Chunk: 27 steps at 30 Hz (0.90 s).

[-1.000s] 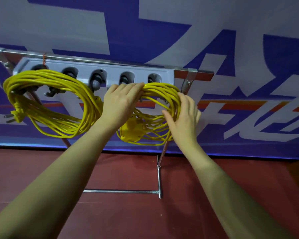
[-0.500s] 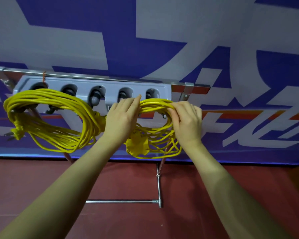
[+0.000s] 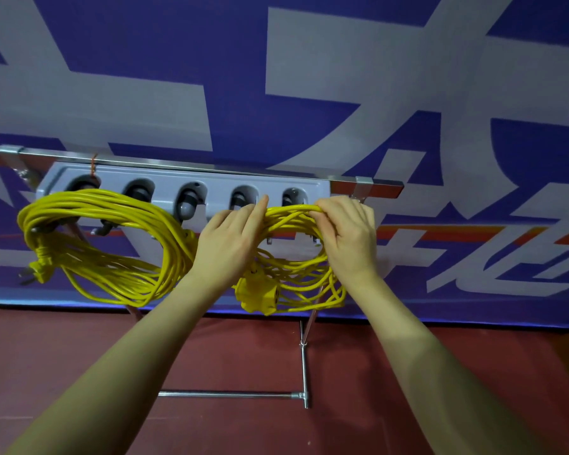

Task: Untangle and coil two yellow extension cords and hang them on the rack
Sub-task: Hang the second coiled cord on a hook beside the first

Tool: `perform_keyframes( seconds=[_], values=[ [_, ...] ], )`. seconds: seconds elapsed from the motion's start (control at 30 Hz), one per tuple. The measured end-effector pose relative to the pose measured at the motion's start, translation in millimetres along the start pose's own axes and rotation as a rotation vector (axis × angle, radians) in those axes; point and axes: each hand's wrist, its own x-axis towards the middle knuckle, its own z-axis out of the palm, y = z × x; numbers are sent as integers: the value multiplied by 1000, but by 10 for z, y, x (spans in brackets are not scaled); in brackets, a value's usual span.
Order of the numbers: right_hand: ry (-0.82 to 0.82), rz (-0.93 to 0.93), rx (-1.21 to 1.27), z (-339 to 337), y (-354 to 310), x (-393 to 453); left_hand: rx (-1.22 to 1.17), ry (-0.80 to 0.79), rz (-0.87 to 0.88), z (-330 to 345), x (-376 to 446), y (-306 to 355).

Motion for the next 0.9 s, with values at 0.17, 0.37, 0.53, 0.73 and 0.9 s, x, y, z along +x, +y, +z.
perform_keyframes(
  seconds=[0.17, 0.37, 0.53, 0.73, 0.9],
  values=[
    [-22, 133, 73, 90, 81, 163, -61, -70, -129, -60, 169, -23],
    [-15, 201, 159, 168, 180, 25, -297, -132, -182, -119, 270, 13],
    [-211, 325, 238, 92, 148, -142, -314, -265, -156, -123, 156, 28],
    [-328, 213, 193, -35, 171, -250, -192, -214, -147, -115, 178, 137],
    [-116, 135, 158, -22, 315, -234, -229, -119, -38, -46, 254, -58]
  ],
)
